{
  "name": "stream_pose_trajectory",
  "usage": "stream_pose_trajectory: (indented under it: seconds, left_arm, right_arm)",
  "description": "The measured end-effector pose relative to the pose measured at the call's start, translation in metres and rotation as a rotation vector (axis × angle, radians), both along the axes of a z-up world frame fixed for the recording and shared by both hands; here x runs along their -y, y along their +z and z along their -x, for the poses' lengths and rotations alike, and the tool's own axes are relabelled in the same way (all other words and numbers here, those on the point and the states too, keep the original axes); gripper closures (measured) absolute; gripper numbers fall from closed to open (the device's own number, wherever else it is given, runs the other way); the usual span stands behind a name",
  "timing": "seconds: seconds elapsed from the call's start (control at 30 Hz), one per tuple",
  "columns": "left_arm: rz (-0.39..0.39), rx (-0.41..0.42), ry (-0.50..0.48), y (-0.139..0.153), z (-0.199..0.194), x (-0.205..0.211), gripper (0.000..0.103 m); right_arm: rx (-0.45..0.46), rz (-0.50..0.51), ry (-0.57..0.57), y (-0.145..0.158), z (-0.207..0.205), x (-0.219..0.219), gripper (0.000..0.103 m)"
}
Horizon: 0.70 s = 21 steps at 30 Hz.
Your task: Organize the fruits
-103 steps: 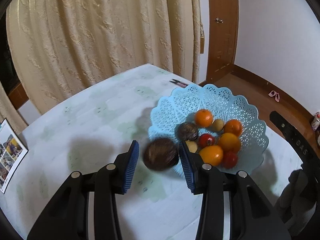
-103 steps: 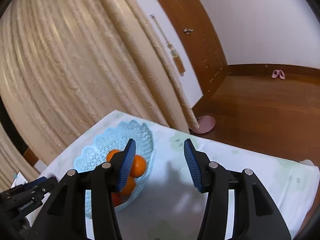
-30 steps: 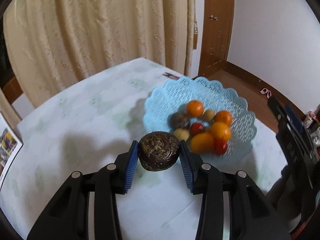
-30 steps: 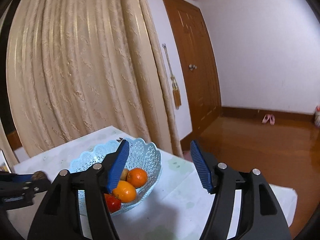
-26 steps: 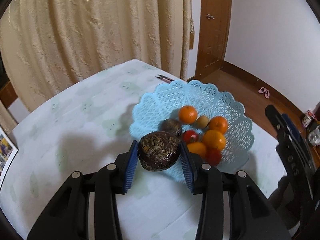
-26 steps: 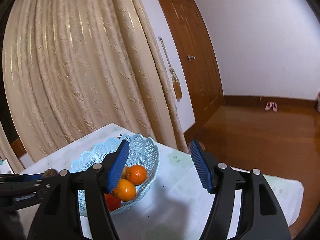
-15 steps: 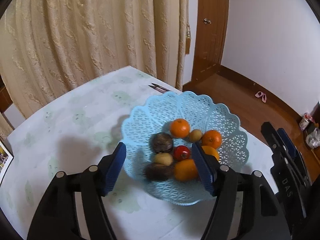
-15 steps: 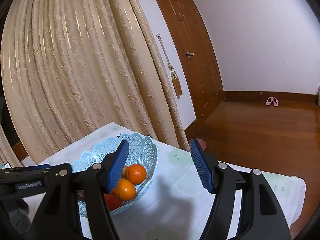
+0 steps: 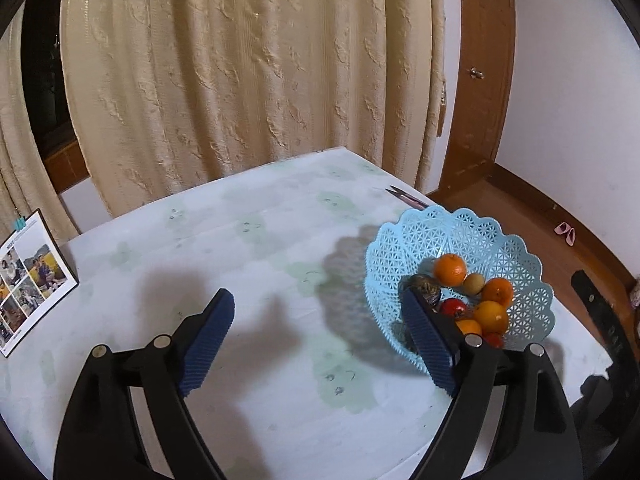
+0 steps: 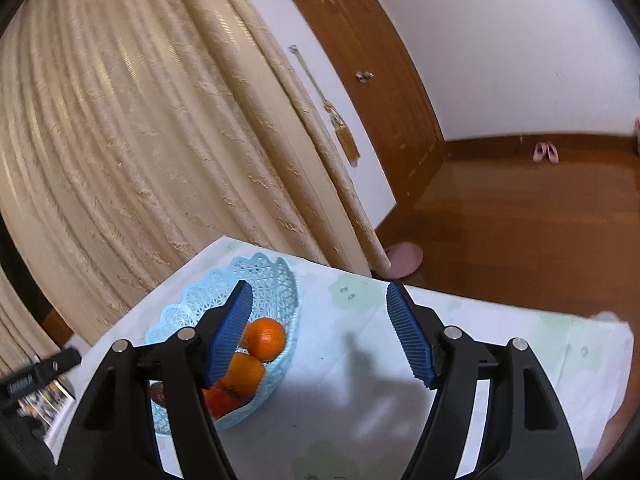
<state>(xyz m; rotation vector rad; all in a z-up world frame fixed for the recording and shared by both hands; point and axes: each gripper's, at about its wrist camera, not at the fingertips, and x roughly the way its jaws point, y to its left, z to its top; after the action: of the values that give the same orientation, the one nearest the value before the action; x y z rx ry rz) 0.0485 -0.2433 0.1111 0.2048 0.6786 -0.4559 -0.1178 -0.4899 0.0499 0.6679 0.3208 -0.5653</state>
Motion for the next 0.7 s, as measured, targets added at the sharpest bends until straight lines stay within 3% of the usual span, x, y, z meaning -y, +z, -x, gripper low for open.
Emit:
stream_pose_trajectory:
  seconds: [0.27,0.7]
  left_arm:
    - [-0.027,0.059,-0.015,-0.005,0.020,0.002,0.015]
    - [-0.061,0.157,-0.027,-0.002,0.044,0.008,0.011]
  right_arm:
    - [-0.021,-0.006,-0.013,-0.002,-0.002,0.002,0.031]
    - [-0.085,0.083,0.109,0.006,-0.015,-0.026,0.021]
